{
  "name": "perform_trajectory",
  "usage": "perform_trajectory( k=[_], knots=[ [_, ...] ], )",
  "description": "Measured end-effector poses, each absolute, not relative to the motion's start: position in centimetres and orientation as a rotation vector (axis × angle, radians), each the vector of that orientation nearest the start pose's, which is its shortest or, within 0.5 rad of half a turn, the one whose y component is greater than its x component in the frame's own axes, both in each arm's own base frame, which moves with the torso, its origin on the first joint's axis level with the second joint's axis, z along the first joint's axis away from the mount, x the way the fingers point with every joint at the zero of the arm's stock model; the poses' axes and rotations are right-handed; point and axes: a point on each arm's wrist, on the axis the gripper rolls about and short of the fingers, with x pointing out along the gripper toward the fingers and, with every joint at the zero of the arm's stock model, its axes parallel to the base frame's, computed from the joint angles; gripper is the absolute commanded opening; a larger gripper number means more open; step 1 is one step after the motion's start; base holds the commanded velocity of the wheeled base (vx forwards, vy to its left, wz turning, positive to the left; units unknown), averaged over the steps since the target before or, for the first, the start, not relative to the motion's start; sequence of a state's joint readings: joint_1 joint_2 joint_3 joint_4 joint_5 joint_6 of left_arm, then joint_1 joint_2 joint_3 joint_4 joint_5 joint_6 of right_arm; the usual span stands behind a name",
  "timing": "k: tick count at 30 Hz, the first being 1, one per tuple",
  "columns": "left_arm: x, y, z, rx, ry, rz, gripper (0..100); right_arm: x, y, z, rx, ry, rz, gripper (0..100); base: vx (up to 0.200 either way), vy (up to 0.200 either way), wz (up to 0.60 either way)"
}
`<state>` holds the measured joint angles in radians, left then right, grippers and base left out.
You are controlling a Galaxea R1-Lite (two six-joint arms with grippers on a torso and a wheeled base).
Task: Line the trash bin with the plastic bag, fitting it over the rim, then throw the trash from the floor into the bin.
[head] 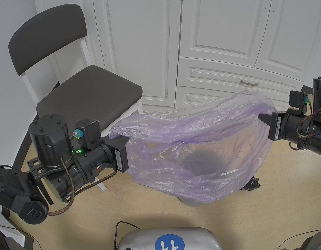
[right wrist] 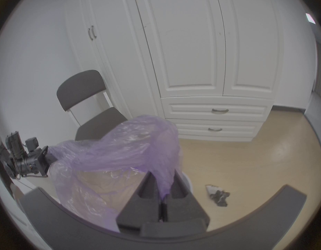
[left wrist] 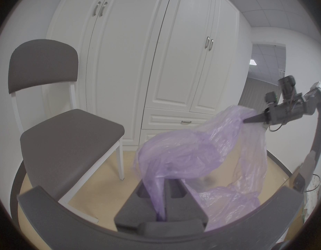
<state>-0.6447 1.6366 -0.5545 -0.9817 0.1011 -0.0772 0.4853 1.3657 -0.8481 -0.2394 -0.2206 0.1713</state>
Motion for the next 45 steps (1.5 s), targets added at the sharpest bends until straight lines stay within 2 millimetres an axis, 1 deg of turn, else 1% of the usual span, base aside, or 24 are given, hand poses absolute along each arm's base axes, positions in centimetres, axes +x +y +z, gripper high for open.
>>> perform_trajectory(
  k=[7,12,19,27,32,45],
  knots=[
    [23.3,-16.3,15.0,-0.024,0.154,-0.513,0,19.6,8.0,23.7,-0.071,0.286,0.179,0,0.000,0.000,0.00],
    [24.2,-15.7,14.4,-0.021,0.171,-0.490,0,19.5,6.8,22.5,-0.168,0.315,0.144,0,0.000,0.000,0.00],
    [25.0,-14.4,14.2,-0.025,0.180,-0.499,0,19.5,5.9,20.9,-0.270,0.366,0.120,0,0.000,0.000,0.00],
    [25.0,-13.4,13.8,-0.025,0.200,-0.530,0,19.2,5.0,19.7,-0.358,0.407,0.111,0,0.000,0.000,0.00],
    [25.1,-12.8,13.8,-0.020,0.197,-0.516,0,18.9,4.7,19.2,-0.393,0.423,0.111,0,0.000,0.000,0.00],
    [25.4,-11.9,13.9,0.002,0.189,-0.485,0,18.4,3.7,18.7,-0.456,0.439,0.091,0,0.000,0.000,0.00]
  ],
)
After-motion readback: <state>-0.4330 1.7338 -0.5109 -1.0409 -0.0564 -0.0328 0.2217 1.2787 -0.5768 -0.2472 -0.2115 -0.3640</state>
